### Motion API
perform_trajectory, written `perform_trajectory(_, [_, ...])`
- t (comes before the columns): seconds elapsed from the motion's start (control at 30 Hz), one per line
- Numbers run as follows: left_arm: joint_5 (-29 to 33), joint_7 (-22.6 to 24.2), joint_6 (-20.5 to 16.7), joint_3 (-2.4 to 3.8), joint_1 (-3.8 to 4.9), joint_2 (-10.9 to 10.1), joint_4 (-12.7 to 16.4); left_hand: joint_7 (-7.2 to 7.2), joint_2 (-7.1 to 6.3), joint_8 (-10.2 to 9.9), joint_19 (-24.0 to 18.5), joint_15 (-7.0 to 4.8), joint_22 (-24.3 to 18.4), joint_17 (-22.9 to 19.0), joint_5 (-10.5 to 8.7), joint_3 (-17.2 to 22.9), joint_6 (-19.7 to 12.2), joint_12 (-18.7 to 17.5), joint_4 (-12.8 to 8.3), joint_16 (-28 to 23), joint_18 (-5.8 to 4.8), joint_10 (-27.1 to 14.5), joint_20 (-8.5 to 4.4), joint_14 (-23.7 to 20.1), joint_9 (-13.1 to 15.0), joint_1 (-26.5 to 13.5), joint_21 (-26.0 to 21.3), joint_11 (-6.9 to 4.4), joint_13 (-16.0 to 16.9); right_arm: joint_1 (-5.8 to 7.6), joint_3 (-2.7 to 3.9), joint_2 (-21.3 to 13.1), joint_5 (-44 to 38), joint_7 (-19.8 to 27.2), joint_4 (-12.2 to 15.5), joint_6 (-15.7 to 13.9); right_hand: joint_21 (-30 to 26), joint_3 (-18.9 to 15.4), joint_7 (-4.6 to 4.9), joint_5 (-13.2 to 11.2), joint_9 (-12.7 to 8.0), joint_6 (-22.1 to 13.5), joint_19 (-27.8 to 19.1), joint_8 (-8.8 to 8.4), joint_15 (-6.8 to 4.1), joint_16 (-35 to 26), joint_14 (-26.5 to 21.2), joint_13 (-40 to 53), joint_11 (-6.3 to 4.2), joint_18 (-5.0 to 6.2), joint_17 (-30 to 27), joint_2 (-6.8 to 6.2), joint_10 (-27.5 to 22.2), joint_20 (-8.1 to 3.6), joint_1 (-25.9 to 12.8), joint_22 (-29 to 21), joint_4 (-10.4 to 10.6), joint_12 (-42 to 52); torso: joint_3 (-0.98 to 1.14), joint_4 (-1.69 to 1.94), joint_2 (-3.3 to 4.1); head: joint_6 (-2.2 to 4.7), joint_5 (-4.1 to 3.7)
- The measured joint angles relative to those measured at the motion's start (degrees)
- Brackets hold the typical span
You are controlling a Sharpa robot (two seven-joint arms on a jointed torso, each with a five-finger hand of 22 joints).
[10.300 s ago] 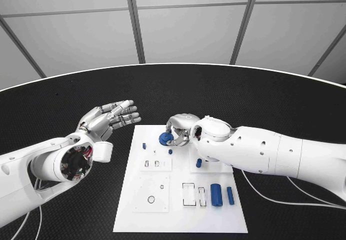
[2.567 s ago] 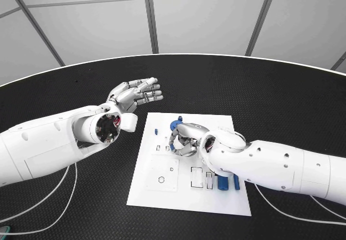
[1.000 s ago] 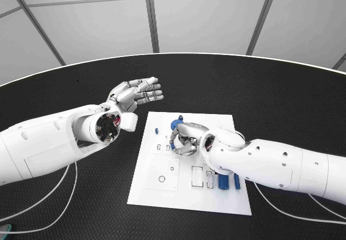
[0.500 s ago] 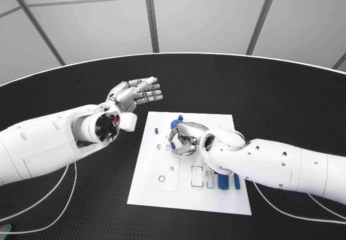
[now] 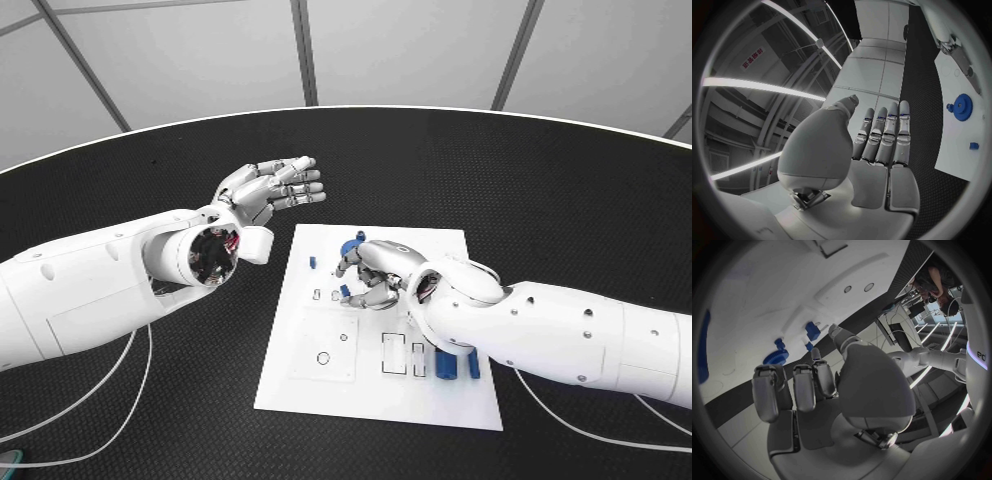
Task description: Assemble the parts on the task board
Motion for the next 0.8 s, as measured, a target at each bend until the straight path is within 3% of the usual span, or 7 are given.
perform_trajectory(0.17, [-4.0,-3.4,1.8,0.0,0.0,0.1,-1.3,0.55,-0.46,1.4,5.0,-3.45,2.6,3.7,0.0,2.4,3.9,3.0,0.1,6.3,0.0,8.8,-2.58,9.8,0.6,-0.5,5.6,-2.74,0.9,0.44,0.16,-5.1,4.9,5.8,5.4,-5.2,0.0,-0.2,-0.5,2.8,-0.1,0.2,0.0,0.29,0.0,0.0,0.0,0.0,-0.4,0.0,0.0,0.72,-0.4,0.0,0.7,0.0,0.2,-0.6,0.1,-0.37,-0.35,0.21,0.36])
perform_trajectory(0.27, [-7.9,-7.0,4.0,0.0,-0.01,0.1,-2.5,-1.41,-1.45,2.8,9.4,-6.59,5.9,8.9,0.0,4.1,6.9,4.8,0.2,14.4,-0.01,15.3,-5.33,18.5,1.7,-1.0,11.9,-5.36,1.9,0.95,0.33,-9.0,9.9,8.4,8.8,-7.3,0.0,0.2,-0.54,5.2,-0.1,2.1,0.0,1.37,0.0,0.0,0.0,0.0,-0.4,0.0,0.0,0.72,-0.4,0.0,0.7,0.0,0.7,-0.6,0.2,-0.74,-0.75,0.26,0.75])
perform_trajectory(0.37, [-11.9,-11.2,6.7,-0.01,-0.01,0.1,-3.5,-2.27,-2.04,2.9,11.0,-7.71,8.3,12.8,0.0,5.0,7.7,5.1,0.3,19.6,0.0,17.3,-6.84,20.7,2.4,-1.6,15.9,-6.38,2.6,1.37,0.4,-12.5,13.9,9.1,11.3,-8.4,0.0,0.2,-0.82,5.5,0.1,3.1,0.0,2.02,0.0,0.0,0.0,0.0,-0.6,0.0,0.0,0.72,-0.6,0.0,0.7,0.0,1.1,-0.6,0.32,-1.02,-1.18,0.19,1.1])
perform_trajectory(0.5, [-20.5,-19.5,12.5,-0.01,0.0,0.4,-4.8,-2.77,-2.65,3.1,12.4,-8.74,12.0,18.6,0.0,6.5,8.2,5.4,-0.2,27.0,-0.01,18.9,-8.91,23.6,3.7,-2.2,22.2,-7.22,4.1,1.72,0.44,-18.1,18.4,9.2,14.4,-9.6,0.0,0.8,-1.23,8.9,0.1,4.2,-0.2,2.9,-0.19,0.0,0.2,0.0,-0.75,0.0,0.0,0.33,-0.5,-0.16,0.3,0.0,2.2,-0.6,0.55,-1.44,-1.86,-0.01,1.48])
perform_trajectory(0.67, [-31.3,-29.4,16.8,0.0,0.01,1.5,-5.8,-3.63,-3.36,3.8,14.4,-9.66,15.8,22.1,0.0,6.7,8.6,8.0,-0.1,29.5,0.0,21.4,-10.28,23.2,5.2,-3.6,28.6,-8.14,7.2,1.9,0.44,-23.9,20.3,8.7,16.7,-10.7,0.0,0.9,-1.42,9.8,0.1,4.3,0.0,3.15,-0.19,0.0,0.2,0.0,-0.81,0.0,0.0,0.33,-0.4,-0.44,0.3,0.0,2.3,-0.6,0.9,-1.89,-2.61,-0.4,2.05])
perform_trajectory(0.7, [-32.6,-30.8,17.0,0.0,0.02,1.7,-5.9,-3.85,-3.32,4.0,15.4,-9.87,17.6,22.4,0.0,6.7,8.8,8.8,-0.1,29.6,-0.01,21.7,-10.49,23.0,5.5,-4.0,30.4,-8.4,7.9,1.91,0.43,-24.7,20.4,8.6,16.8,-10.8,0.0,1.1,-1.42,9.8,0.1,4.3,0.0,3.15,-0.2,0.0,0.2,0.0,-0.81,-0.01,0.0,0.33,-0.4,-0.44,0.3,0.0,2.4,-0.6,0.96,-1.94,-2.72,-0.49,2.1])
perform_trajectory(0.8, [-36.1,-35.3,18.3,0.01,0.02,2.8,-6.6,-5.29,-2.5,6.8,22.4,-10.38,33.4,24.0,0.0,6.2,8.6,17.3,0.6,30.4,-1.33,21.2,-11.56,23.5,8.7,-5.1,42.3,-9.43,15.7,1.93,0.43,-26.4,20.7,8.2,17.0,-11.2,0.0,1.1,-1.21,10.0,0.1,4.5,0.0,3.2,-0.2,0.0,0.2,0.0,-0.81,0.0,0.0,0.33,-0.4,-0.44,0.3,0.0,2.4,-0.6,1.12,-2.07,-3.07,-0.83,2.21])
